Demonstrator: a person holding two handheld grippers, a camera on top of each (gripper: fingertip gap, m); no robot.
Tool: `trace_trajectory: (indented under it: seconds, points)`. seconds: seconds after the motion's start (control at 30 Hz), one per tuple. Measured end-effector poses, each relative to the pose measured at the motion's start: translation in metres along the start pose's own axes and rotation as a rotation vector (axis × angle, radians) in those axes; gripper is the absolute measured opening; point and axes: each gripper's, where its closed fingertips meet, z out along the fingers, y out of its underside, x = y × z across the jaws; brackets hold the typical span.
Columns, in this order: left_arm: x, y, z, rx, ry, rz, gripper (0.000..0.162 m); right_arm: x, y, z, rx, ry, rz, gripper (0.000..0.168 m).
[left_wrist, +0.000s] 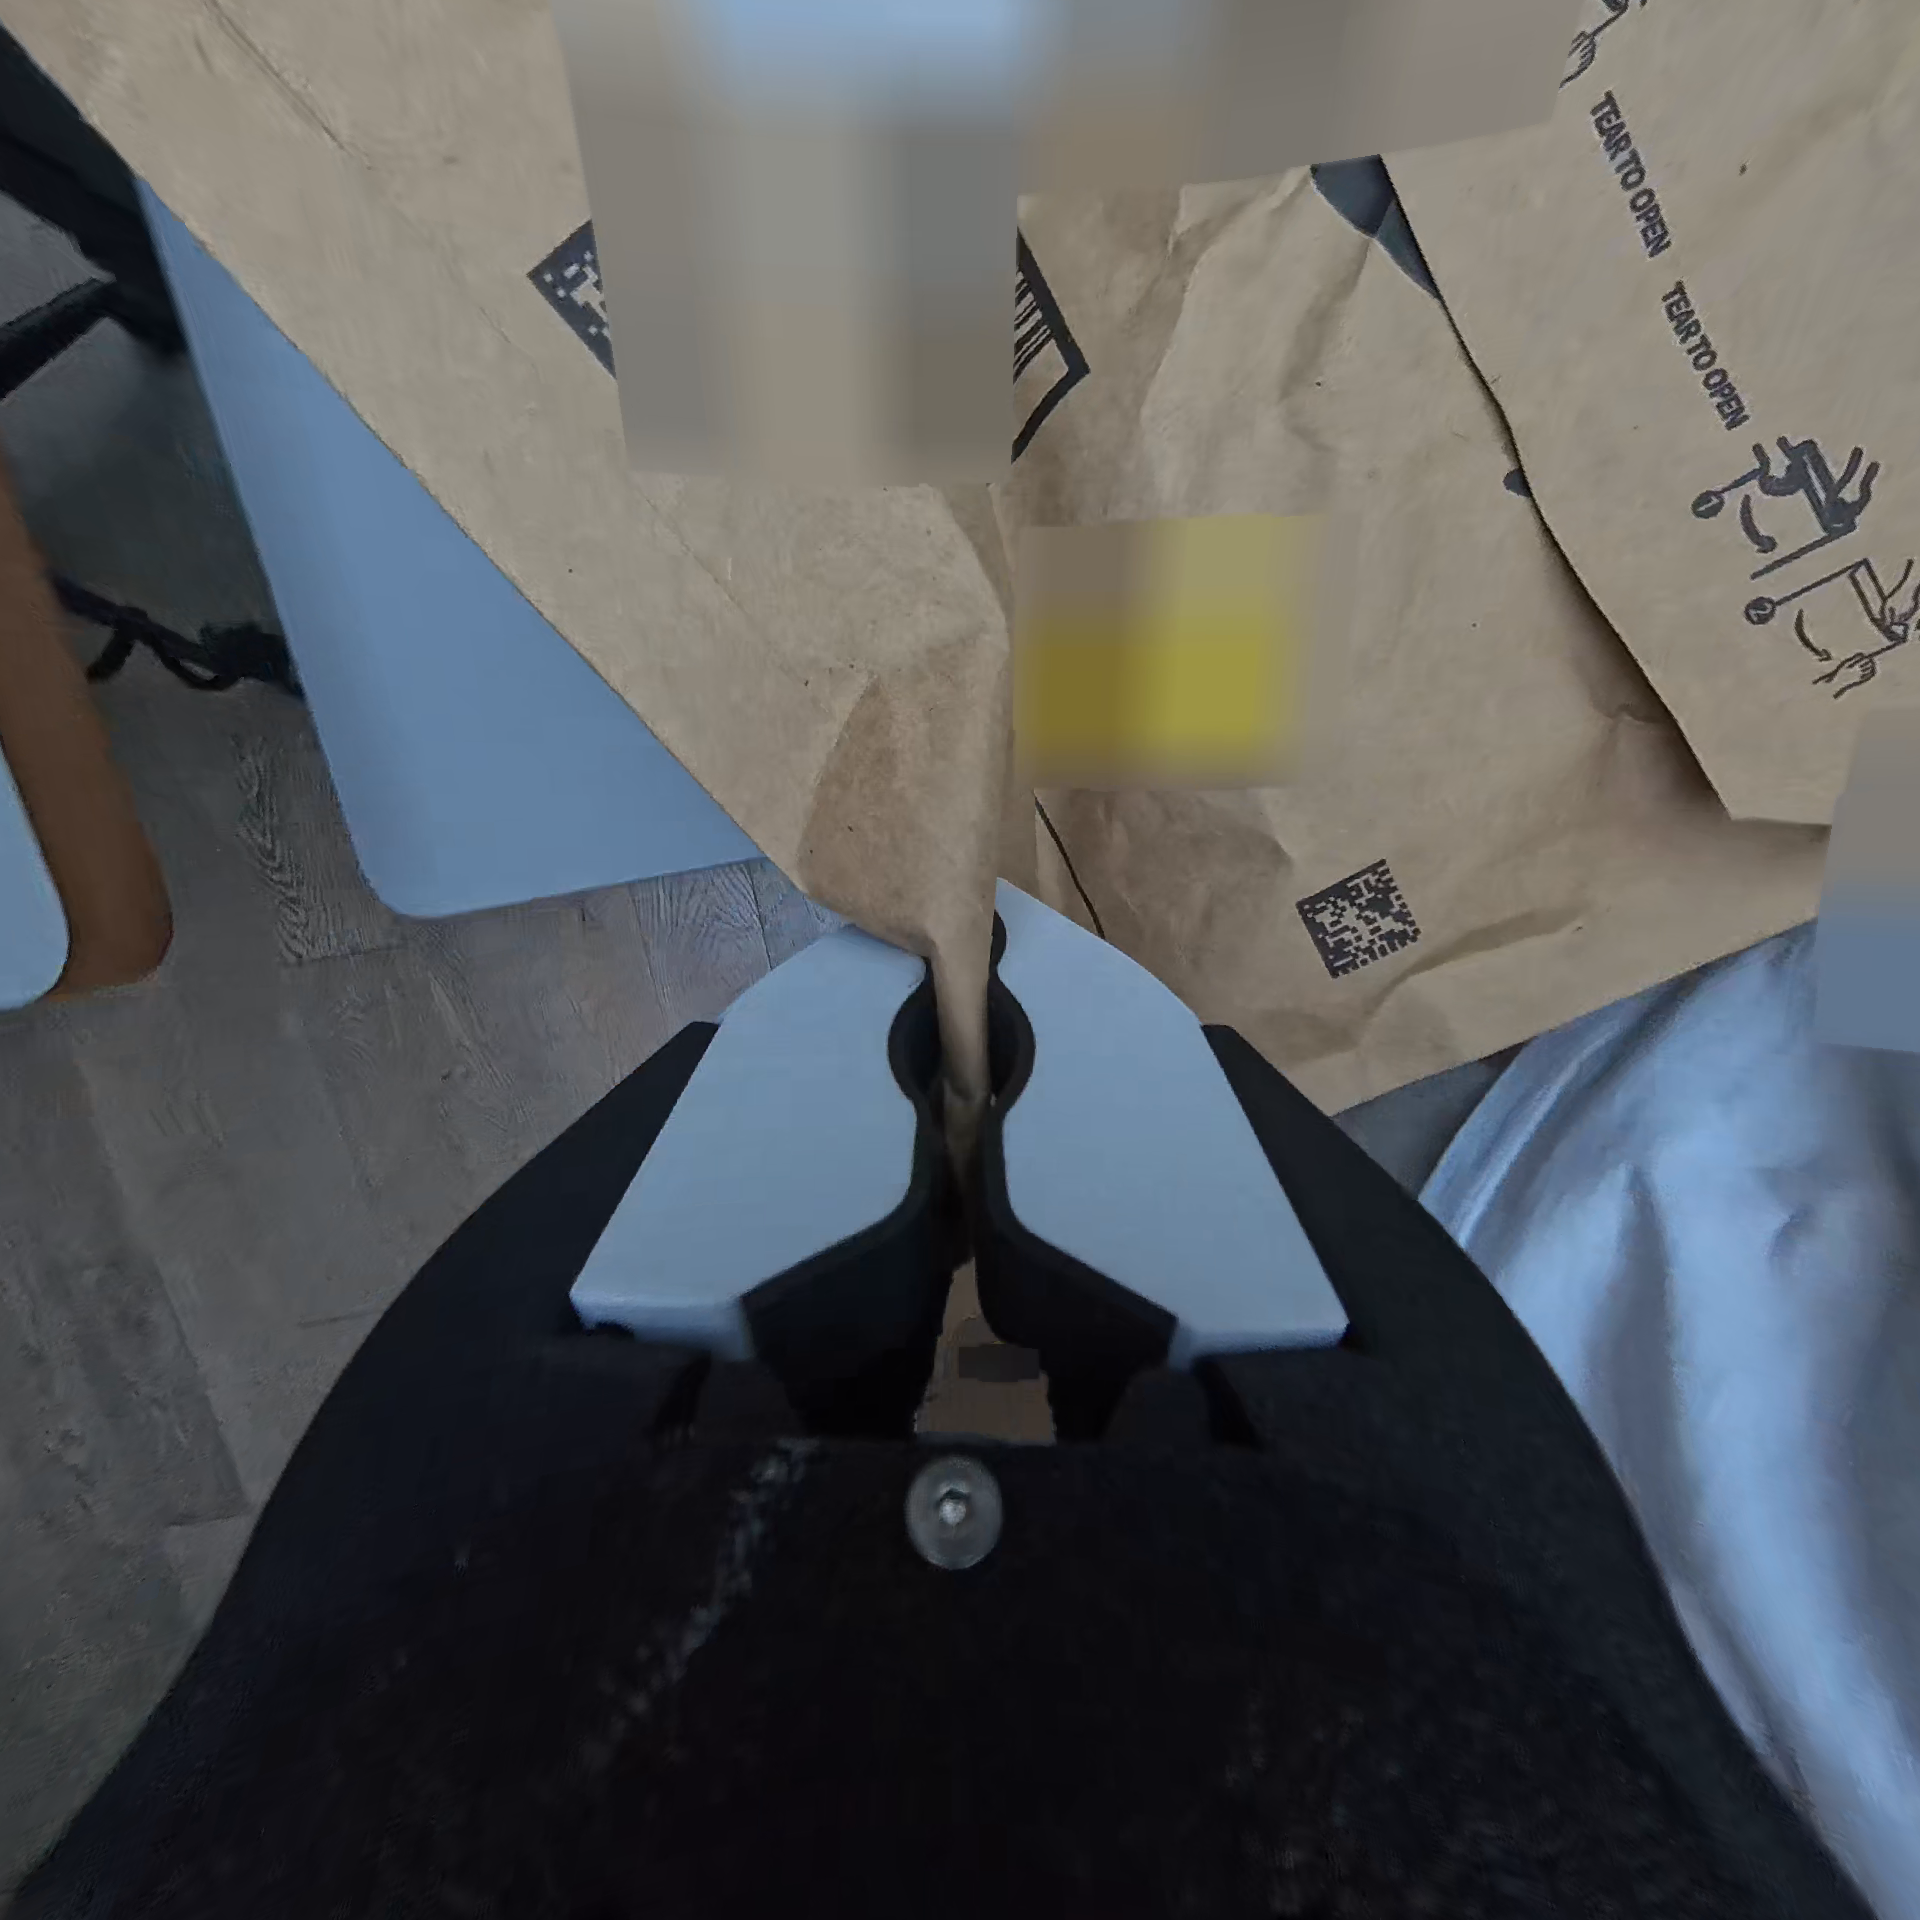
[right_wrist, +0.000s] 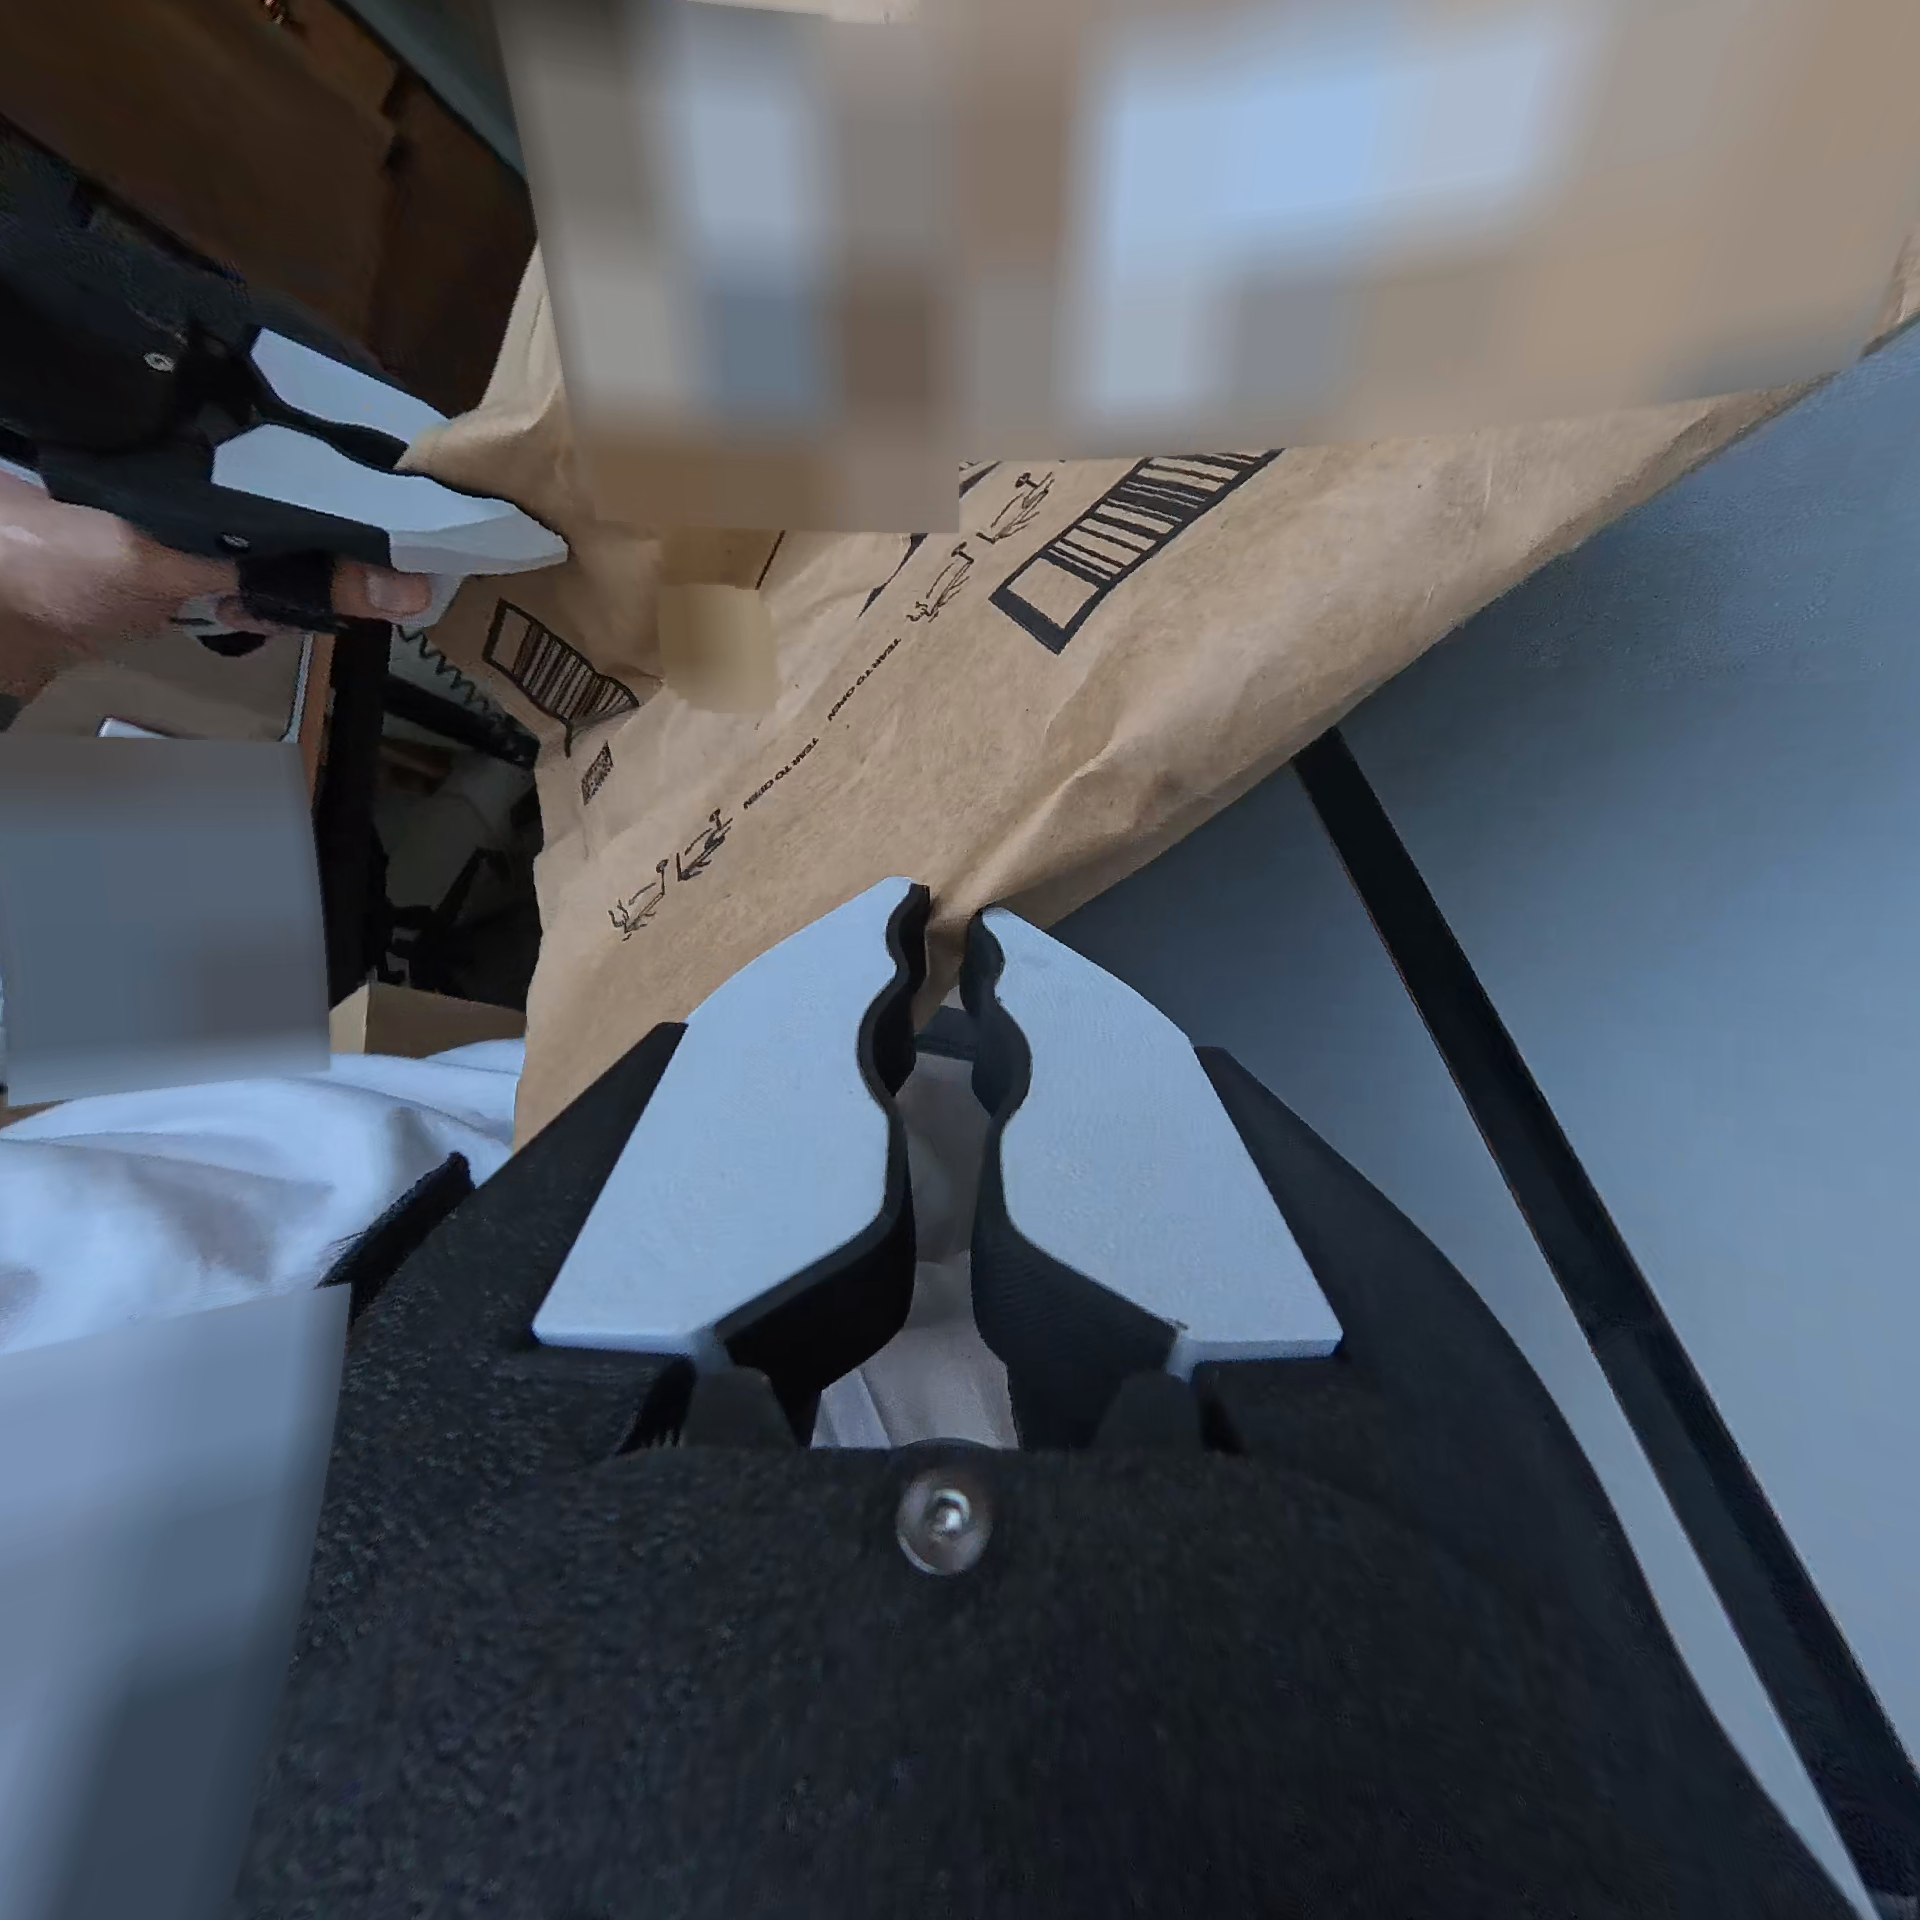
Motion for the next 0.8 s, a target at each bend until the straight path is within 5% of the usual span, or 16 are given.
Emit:
trace_trajectory:
  seconds: [0.37,0.53,0.8]
  points:
    - [-0.053,0.101,-0.156,0.263,-0.217,-0.244,0.0,-0.189,-0.109,0.04,-0.019,-0.229,-0.415,0.003]
    - [-0.089,0.208,-0.239,0.275,-0.284,-0.349,0.0,-0.305,-0.109,0.103,-0.036,-0.354,-0.519,0.003]
    - [-0.104,0.422,-0.321,0.217,-0.507,-0.651,0.0,-0.483,-0.053,0.245,-0.205,-0.645,-0.639,0.004]
